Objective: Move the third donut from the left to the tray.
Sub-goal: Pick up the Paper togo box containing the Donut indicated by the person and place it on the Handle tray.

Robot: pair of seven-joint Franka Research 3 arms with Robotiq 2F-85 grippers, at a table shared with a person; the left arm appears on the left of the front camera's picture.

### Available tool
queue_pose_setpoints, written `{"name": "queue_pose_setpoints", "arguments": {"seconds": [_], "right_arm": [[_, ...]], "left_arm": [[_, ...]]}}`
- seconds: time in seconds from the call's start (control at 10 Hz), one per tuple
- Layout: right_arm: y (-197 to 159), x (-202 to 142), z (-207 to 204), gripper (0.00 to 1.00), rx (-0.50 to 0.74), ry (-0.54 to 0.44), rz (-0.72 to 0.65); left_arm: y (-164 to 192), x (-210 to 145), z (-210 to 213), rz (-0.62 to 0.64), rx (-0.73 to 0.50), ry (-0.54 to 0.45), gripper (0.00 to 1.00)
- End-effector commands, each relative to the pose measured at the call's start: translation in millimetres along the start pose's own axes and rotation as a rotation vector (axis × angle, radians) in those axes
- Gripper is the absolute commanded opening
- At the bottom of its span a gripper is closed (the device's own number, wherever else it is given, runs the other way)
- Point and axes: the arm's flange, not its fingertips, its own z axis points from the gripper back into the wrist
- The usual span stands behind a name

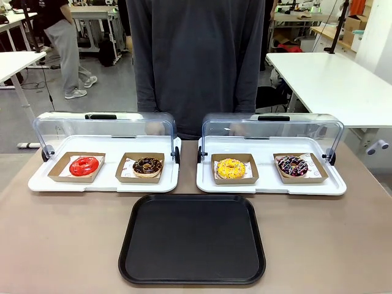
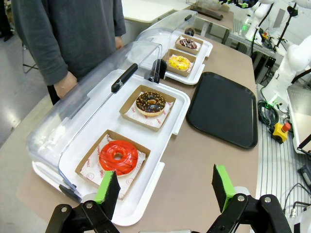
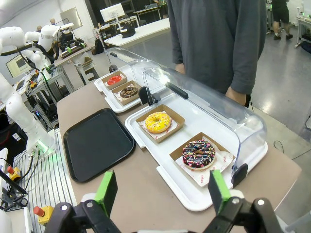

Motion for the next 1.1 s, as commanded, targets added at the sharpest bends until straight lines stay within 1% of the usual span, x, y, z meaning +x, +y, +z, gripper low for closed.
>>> {"name": "queue_pose_setpoints", "arguments": {"seconds": [0.0, 1.0], "right_arm": [[-1.6, 2.4, -0.4, 1.0, 0.002, -0.026, 0.017], [-1.6, 2.4, -0.4, 1.0, 0.002, -0.026, 0.017]], "left_arm": [[-0.8, 0.3, 0.0, 0.005, -0.004, 0.004, 1.0], [-0.8, 0.3, 0.0, 0.005, -0.004, 0.004, 1.0]]}}
